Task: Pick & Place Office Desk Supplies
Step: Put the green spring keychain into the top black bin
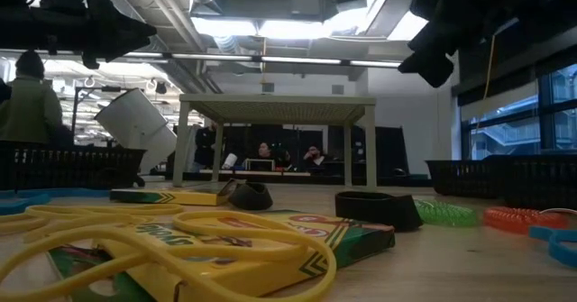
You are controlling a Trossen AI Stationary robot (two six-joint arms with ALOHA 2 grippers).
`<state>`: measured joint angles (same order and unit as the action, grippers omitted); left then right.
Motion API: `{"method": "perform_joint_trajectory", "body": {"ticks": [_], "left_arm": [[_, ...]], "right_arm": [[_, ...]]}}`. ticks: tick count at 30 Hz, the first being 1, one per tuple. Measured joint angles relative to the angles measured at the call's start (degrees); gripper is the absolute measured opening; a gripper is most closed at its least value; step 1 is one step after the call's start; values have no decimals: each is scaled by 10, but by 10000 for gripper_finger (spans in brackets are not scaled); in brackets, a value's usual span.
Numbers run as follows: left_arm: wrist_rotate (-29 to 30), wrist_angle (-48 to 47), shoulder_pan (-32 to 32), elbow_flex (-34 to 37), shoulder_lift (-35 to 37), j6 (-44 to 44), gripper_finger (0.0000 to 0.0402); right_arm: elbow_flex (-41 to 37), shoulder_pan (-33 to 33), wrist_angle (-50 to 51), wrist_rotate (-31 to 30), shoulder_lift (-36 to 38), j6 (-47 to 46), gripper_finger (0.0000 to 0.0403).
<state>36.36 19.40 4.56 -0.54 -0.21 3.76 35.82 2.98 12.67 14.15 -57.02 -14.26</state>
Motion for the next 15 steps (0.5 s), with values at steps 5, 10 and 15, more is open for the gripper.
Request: {"method": "perform_joint_trajectory", "body": {"ticks": [5, 10, 15], "left_arm": [[0, 0, 0, 0, 0, 0, 185], [0, 0, 0, 0, 0, 0, 187], [0, 0, 0, 0, 0, 0, 185]], "right_arm": [[19, -49, 0, -19, -59, 4, 206], [36, -93, 0, -93, -113, 30, 206], [45, -124, -1, -126, -159, 28, 206]]}}
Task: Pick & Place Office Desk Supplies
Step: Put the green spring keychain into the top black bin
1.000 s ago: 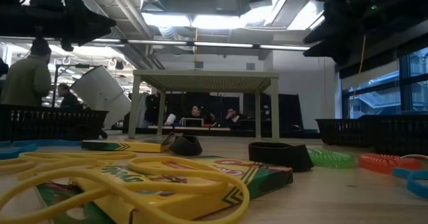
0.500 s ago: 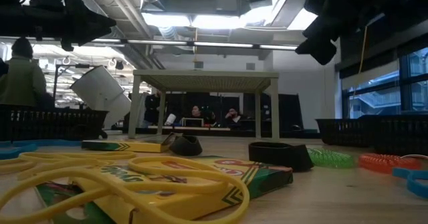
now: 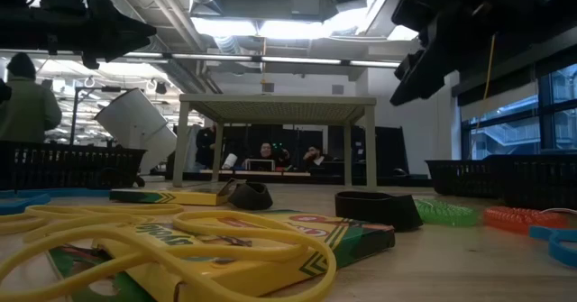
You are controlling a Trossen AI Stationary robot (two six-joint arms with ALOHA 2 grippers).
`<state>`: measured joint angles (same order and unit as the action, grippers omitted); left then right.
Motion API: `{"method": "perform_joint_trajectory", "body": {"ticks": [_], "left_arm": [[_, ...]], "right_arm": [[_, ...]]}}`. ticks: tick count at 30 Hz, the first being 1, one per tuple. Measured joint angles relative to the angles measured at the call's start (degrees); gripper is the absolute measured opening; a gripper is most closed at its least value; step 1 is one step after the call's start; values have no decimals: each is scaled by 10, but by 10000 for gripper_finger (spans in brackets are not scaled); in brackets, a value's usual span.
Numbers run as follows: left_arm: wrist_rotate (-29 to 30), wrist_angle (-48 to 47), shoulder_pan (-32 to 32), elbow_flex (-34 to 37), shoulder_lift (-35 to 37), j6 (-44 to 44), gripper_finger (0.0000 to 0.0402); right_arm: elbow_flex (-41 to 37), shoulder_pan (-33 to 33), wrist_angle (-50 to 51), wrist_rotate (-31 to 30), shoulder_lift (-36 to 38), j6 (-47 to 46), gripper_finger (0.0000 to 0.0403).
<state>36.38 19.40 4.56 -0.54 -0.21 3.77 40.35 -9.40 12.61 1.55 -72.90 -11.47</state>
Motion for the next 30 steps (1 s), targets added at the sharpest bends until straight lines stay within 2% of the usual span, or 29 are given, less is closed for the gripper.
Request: {"method": "perform_joint_trajectory", "body": {"ticks": [8, 17, 30], "left_arm": [[0, 0, 0, 0, 0, 0, 185], [0, 0, 0, 0, 0, 0, 185], [0, 0, 0, 0, 0, 0, 185]], "right_arm": [[17, -42, -33, -12, -71, -62, 206], [65, -71, -40, -11, -149, -45, 206], [79, -98, -16, 11, -194, -76, 206]]}}
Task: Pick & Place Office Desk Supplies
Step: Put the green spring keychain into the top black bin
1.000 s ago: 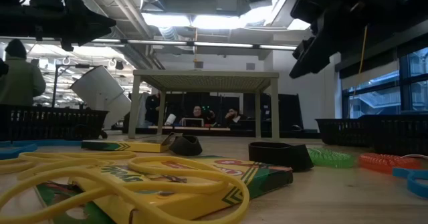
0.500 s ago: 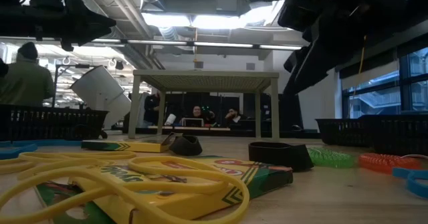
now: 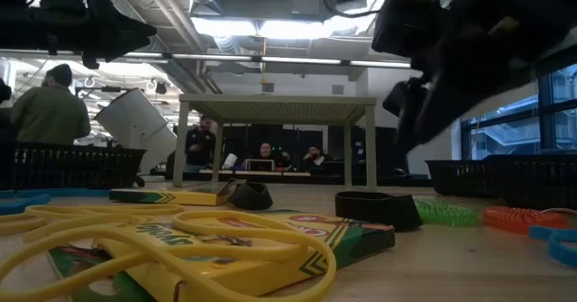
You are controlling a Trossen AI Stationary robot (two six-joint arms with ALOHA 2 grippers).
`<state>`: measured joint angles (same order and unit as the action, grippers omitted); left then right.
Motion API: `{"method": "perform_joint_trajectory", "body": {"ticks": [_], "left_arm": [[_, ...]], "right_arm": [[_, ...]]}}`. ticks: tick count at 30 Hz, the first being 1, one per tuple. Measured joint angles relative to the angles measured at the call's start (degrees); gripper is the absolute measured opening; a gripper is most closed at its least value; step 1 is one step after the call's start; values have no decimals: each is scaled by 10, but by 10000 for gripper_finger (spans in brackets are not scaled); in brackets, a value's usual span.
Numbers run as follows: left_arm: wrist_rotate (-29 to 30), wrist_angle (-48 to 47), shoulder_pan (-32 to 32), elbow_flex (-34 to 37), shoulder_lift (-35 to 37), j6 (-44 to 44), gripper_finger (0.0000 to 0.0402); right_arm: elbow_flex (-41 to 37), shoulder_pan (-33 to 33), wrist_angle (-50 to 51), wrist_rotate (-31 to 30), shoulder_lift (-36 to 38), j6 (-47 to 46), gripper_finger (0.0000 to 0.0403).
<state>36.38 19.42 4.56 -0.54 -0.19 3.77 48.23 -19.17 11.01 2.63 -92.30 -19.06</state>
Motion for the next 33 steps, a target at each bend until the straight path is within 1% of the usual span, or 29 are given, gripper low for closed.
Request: {"method": "perform_joint_trajectory", "body": {"ticks": [3, 7, 14, 17, 19, 21, 28, 30, 33], "left_arm": [[0, 0, 0, 0, 0, 0, 187], [0, 0, 0, 0, 0, 0, 185], [0, 0, 0, 0, 0, 0, 186], [0, 0, 0, 0, 0, 0, 185], [0, 0, 0, 0, 0, 0, 185], [0, 0, 0, 0, 0, 0, 187], [0, 0, 0, 0, 0, 0, 185], [0, 0, 0, 0, 0, 0, 186], [0, 0, 0, 0, 0, 0, 186]], "right_arm": [[0, -8, 0, 1, -20, 20, 206], [0, -11, -7, -20, -46, 63, 206], [0, -11, -25, -27, -83, 69, 206], [2, -11, -32, -45, -92, 82, 197], [2, -11, -33, -59, -94, 92, 180], [2, -11, -33, -65, -94, 96, 154], [1, -11, -45, -74, -95, 105, 23], [1, -11, -49, -78, -96, 90, 14], [2, -11, -54, -91, -97, 44, 27]]}}
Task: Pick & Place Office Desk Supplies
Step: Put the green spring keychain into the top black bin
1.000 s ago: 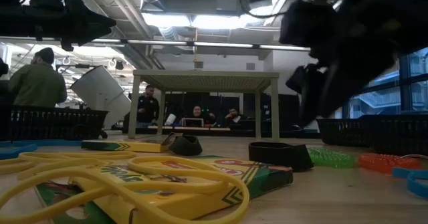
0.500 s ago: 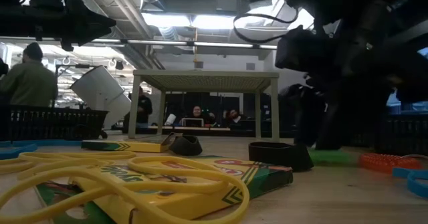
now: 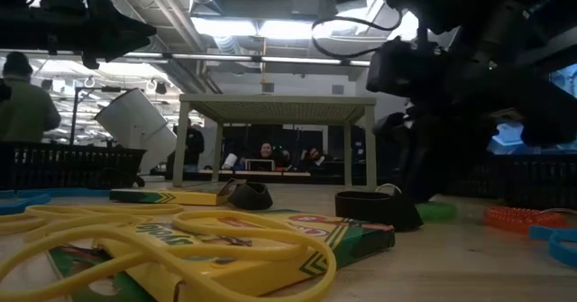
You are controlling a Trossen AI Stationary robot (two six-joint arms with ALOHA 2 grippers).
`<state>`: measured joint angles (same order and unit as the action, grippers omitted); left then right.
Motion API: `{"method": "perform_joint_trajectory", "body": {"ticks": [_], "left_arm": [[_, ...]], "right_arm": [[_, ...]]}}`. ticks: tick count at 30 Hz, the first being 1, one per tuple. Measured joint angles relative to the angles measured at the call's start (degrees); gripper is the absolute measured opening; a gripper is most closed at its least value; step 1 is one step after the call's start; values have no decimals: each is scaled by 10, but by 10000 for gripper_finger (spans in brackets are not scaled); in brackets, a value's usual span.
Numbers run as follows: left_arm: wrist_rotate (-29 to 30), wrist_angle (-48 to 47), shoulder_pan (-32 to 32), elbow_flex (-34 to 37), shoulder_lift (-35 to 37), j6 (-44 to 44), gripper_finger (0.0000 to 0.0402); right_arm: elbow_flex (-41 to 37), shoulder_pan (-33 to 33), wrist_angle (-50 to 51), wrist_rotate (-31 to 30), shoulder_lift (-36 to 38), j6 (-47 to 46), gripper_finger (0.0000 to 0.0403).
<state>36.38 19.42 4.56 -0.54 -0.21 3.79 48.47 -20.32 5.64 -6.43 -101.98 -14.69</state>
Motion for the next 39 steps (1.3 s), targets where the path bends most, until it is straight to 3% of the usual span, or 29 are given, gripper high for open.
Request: {"method": "perform_joint_trajectory", "body": {"ticks": [6, 12, 16, 27, 39], "left_arm": [[0, 0, 0, 0, 0, 0, 186], [0, -4, 0, 0, 0, 0, 185], [0, -6, 0, 0, 0, 0, 186], [0, -17, 0, 0, -3, 0, 187], [0, -17, 0, 0, -3, 0, 186]], "right_arm": [[51, 2, 26, -60, 20, -10, 10], [135, 14, 221, -133, 74, -55, 14], [149, 27, 339, -153, 128, -87, 13], [118, 96, 595, -173, 265, -251, 11], [4, 188, 652, -184, 305, -390, 17]]}}
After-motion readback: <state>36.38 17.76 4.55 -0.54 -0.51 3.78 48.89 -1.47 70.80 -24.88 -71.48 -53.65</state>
